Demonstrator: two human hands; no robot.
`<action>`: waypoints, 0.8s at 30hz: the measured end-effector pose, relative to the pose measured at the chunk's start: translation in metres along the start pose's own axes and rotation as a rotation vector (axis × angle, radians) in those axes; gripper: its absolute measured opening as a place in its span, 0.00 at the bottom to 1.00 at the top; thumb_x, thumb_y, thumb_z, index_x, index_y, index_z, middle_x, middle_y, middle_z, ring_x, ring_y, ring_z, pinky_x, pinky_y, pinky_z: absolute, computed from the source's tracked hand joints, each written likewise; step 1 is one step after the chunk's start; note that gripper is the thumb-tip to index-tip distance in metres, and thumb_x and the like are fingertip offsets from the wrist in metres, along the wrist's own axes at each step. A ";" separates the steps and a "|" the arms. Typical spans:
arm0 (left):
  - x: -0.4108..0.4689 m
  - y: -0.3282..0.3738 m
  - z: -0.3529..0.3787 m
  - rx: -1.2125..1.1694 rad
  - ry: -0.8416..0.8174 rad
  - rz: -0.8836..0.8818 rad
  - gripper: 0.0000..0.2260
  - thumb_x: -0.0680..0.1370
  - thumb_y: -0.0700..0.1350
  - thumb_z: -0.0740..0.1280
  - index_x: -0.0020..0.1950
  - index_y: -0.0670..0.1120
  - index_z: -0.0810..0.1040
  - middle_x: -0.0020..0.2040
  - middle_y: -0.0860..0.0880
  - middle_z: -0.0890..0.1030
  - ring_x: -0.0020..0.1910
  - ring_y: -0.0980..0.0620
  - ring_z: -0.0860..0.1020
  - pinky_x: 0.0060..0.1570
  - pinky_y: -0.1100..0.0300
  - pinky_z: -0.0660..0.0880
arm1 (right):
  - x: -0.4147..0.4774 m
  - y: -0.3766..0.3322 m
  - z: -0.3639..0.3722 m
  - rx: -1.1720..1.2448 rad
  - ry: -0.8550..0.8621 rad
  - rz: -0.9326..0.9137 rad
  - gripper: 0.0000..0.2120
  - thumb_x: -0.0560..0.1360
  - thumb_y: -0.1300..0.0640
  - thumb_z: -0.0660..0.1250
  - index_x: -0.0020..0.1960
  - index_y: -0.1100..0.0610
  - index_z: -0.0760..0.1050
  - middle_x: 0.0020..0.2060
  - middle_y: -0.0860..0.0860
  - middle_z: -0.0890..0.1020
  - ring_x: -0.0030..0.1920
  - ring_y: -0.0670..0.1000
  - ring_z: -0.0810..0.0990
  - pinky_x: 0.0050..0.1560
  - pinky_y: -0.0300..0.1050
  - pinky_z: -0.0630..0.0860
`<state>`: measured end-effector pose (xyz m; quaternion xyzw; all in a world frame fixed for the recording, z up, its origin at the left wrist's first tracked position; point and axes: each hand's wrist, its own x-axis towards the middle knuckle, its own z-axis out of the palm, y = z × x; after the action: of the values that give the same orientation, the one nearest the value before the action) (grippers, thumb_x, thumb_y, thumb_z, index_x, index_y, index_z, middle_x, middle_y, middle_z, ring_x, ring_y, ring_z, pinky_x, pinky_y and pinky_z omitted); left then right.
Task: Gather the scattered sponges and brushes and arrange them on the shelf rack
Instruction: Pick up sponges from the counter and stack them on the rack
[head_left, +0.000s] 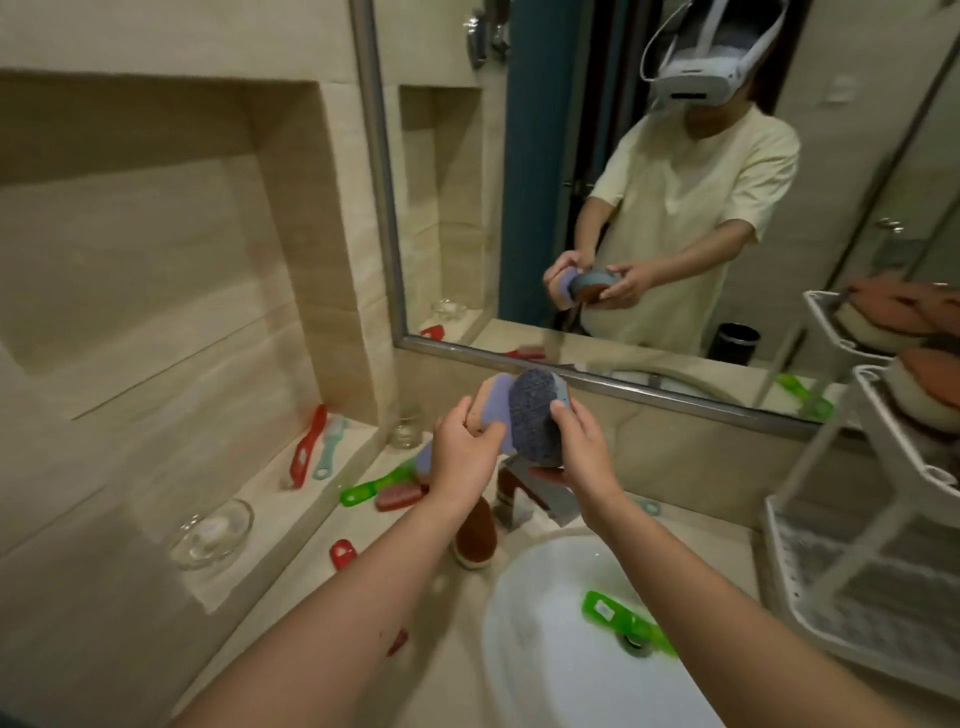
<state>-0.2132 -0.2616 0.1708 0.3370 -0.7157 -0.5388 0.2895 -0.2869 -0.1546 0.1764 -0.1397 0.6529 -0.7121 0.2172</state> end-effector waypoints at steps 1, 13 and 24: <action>-0.004 0.007 0.011 -0.030 -0.015 0.019 0.27 0.74 0.41 0.67 0.72 0.42 0.68 0.65 0.47 0.75 0.62 0.50 0.75 0.58 0.56 0.74 | -0.002 -0.008 -0.012 0.011 0.016 0.015 0.12 0.81 0.50 0.57 0.60 0.48 0.74 0.52 0.51 0.81 0.51 0.53 0.82 0.42 0.53 0.82; -0.074 0.096 0.128 -0.371 -0.160 0.091 0.17 0.72 0.40 0.69 0.60 0.50 0.74 0.50 0.56 0.78 0.47 0.62 0.77 0.38 0.70 0.73 | -0.032 -0.076 -0.154 0.106 0.186 0.004 0.09 0.78 0.49 0.60 0.51 0.50 0.77 0.47 0.51 0.82 0.45 0.51 0.81 0.38 0.45 0.77; -0.135 0.151 0.206 -0.441 -0.302 0.258 0.15 0.75 0.47 0.71 0.60 0.56 0.74 0.59 0.55 0.77 0.57 0.60 0.76 0.52 0.60 0.79 | -0.067 -0.118 -0.253 0.335 0.121 -0.149 0.14 0.80 0.52 0.62 0.64 0.52 0.74 0.58 0.57 0.80 0.58 0.58 0.80 0.48 0.53 0.80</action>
<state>-0.3174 -0.0061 0.2583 0.0882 -0.6533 -0.6841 0.3122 -0.3658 0.1041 0.2713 -0.1065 0.5247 -0.8321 0.1445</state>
